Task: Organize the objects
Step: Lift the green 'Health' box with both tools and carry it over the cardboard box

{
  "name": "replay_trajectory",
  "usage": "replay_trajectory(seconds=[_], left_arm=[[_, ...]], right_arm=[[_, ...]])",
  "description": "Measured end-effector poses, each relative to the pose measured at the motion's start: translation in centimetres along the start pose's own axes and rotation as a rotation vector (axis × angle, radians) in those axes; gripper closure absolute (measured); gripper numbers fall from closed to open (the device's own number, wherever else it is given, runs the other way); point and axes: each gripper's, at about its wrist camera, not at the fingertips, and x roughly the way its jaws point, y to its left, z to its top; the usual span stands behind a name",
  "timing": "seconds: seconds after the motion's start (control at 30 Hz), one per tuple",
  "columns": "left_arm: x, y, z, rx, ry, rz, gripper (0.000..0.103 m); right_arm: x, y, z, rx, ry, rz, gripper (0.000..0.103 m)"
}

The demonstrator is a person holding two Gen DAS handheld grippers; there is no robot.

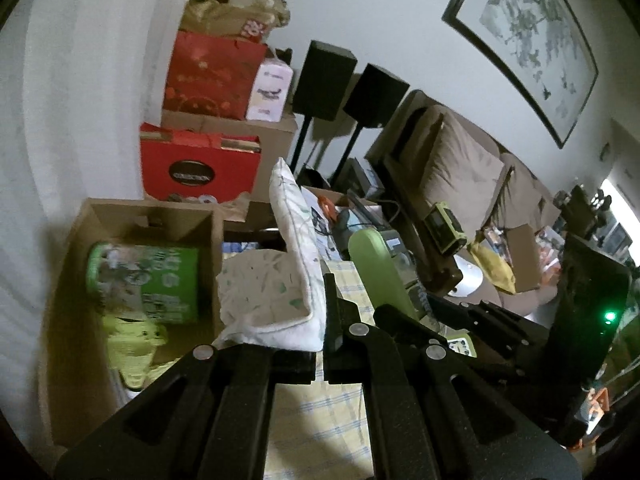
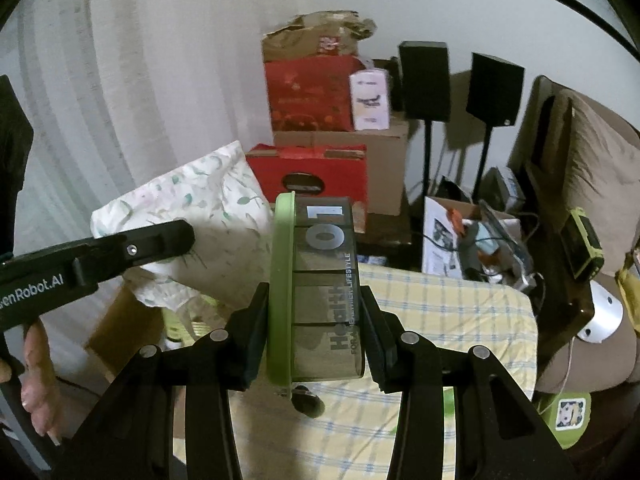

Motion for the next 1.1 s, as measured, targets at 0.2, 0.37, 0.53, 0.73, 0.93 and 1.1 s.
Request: replay_trajectory(seconds=[0.2,0.37,0.53,0.73,0.93,1.1], left_arm=[[-3.0,2.4,-0.4,-0.019,-0.031,0.021,0.102],[-4.0,5.7,-1.5,-0.047,-0.037,0.072,0.102],[-3.6,9.6,-3.7,-0.091,-0.009,0.135,0.102],[-2.2,13.6,-6.2,-0.136,0.046,0.2,0.102],[-0.8,16.1,-8.5,-0.153,0.1,0.257,0.102],[0.0,17.6,-9.9,-0.151,0.137,0.312,0.102]], right_arm=[[-0.2,2.9,0.5,-0.024,-0.005,0.04,0.06],[-0.2,5.2,0.7,-0.051,-0.005,0.07,0.06],[0.2,7.6,0.7,-0.075,0.002,0.105,0.06],[1.0,10.2,0.4,-0.101,0.02,0.134,0.06],[2.1,12.0,0.1,-0.114,0.037,0.152,0.06],[3.3,13.1,-0.4,-0.116,0.058,0.172,0.06]])
